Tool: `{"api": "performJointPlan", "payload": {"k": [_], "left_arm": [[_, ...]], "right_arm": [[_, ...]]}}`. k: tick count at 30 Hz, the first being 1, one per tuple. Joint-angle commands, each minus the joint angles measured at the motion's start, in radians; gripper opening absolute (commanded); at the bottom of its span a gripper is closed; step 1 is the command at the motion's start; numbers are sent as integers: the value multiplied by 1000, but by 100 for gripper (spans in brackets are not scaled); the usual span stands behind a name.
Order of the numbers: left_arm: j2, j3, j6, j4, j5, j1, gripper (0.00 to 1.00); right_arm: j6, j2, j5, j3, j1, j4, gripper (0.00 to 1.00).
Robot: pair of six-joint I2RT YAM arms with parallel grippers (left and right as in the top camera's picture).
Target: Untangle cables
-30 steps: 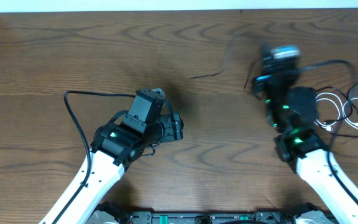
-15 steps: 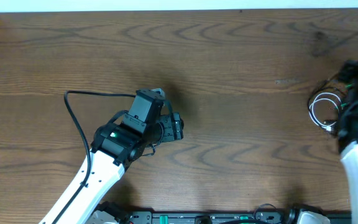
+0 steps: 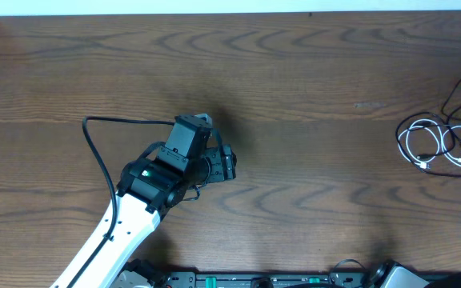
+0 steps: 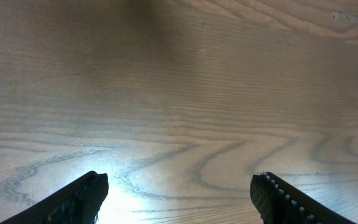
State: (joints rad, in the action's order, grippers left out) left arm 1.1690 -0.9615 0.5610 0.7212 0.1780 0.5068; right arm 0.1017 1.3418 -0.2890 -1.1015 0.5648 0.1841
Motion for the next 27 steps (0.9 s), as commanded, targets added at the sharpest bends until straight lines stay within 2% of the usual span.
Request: {"api": "performJointPlan", "payload": {"k": [1, 2, 4, 16, 21, 27], "left_arm": [[1, -12, -6, 0, -6, -2, 78], [1, -12, -6, 0, -6, -2, 78], [1, -12, -6, 0, -6, -2, 78], [7, -11, -6, -21, -6, -2, 78], [39, -11, -7, -117, -6, -2, 78], [153, -11, -121, -195, -7, -3, 78]], "right_arm": [[93, 7, 32, -13, 19, -3, 45], [93, 7, 74, -13, 19, -7, 55], [93, 7, 169, -13, 19, -9, 63], [93, 49, 711, -11, -29, 8, 60], [92, 124, 845, -11, -111, 45, 57], [79, 239, 893, -11, -272, 138, 55]]}}
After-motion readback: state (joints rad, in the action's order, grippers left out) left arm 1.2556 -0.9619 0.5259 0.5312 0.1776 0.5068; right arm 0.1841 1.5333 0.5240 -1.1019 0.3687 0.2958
